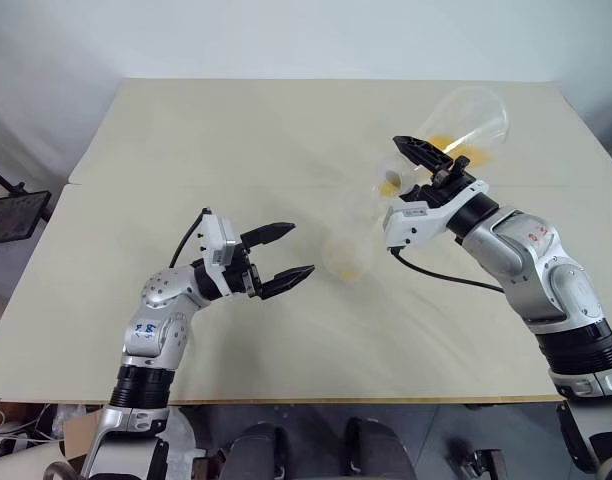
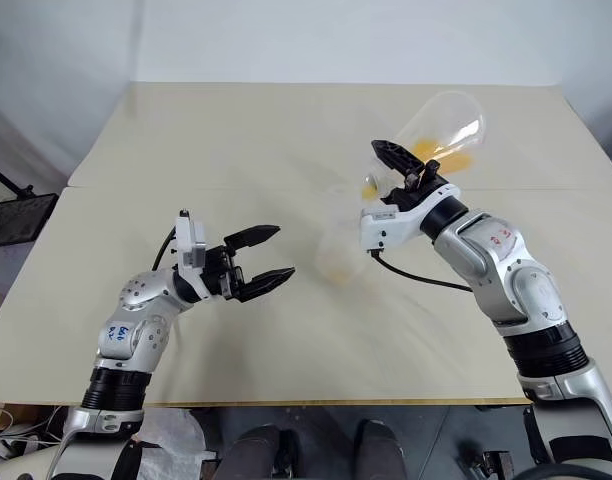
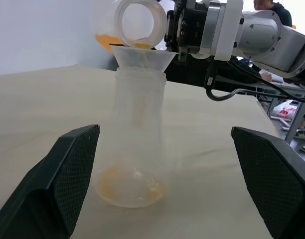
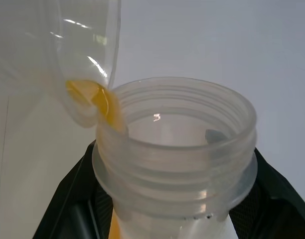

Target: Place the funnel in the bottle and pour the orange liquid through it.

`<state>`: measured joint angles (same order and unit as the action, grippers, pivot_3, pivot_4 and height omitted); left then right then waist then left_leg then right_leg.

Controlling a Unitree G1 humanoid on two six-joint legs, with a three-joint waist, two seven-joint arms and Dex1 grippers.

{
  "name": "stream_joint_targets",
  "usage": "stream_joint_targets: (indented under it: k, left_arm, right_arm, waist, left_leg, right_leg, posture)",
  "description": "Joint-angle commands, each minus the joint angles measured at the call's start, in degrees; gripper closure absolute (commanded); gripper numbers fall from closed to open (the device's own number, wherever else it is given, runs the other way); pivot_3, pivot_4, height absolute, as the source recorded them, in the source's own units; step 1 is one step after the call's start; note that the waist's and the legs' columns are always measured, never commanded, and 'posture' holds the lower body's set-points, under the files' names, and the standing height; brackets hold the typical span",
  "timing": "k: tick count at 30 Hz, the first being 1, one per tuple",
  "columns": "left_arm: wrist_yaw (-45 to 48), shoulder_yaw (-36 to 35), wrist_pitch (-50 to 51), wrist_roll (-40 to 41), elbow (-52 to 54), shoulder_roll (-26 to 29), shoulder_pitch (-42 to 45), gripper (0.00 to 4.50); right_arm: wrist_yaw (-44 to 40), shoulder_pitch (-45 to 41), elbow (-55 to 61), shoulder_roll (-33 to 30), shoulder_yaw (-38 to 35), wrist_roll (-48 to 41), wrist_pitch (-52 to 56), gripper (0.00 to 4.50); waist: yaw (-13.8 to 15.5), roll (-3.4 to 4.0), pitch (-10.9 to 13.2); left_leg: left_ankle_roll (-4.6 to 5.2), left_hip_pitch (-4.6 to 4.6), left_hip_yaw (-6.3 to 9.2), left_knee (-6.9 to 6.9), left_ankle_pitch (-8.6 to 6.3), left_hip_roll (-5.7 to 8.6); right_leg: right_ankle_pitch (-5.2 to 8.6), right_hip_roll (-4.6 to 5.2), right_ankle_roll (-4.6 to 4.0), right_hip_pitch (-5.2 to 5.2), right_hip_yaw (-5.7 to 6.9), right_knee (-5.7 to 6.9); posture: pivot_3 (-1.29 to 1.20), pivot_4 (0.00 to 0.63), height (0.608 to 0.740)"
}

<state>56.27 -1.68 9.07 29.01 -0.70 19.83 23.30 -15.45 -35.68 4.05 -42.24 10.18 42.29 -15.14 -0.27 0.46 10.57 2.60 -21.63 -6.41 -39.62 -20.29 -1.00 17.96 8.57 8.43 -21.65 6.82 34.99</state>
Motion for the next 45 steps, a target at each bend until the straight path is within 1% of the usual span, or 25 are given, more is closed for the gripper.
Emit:
stream_joint_targets:
  k: [1,30,45]
  left_arm:
    - [-0.14,-0.09,-1.19,0.07,1.45,-0.27,-0.21,0.00]
    - [-1.27,0.61,-3.50,-1.63,0.04,-1.85,0.12,0.00]
    - [-1.81,0.85,-3.86,-1.93,0.14,-2.78,0.26,0.00]
  right_arm:
    - [1.54,-1.94,1.43,-0.21,-1.38,0.82,-0.61,2.03]
    - [1.84,-3.23,0.76,-0.04,-1.05,3.36,-3.00,2.03]
    - [3.27,-2.88,1.06,-0.42,-1.10,6.37,-3.80,2.03]
  waist:
    - [0.02,0.00,0.00]
    - [0.00,0.00,0.00]
    - [0.01,0.00,0.00]
  left_leg:
    - [0.00,0.00,0.00,0.00,0.00,0.00]
    - [0.00,0.00,0.01,0.00,0.00,0.00]
    - [0.00,0.00,0.01,0.00,0.00,0.00]
  right_leg:
    - [0.00,0.00,0.00,0.00,0.00,0.00]
    - [0.00,0.00,0.00,0.01,0.01,0.00]
    - [0.00,0.00,0.00,0.00,0.01,0.00]
  posture:
    - [0.00,0.150,0.740]
    - [0.00,0.150,0.740]
    - [0.00,0.150,0.740]
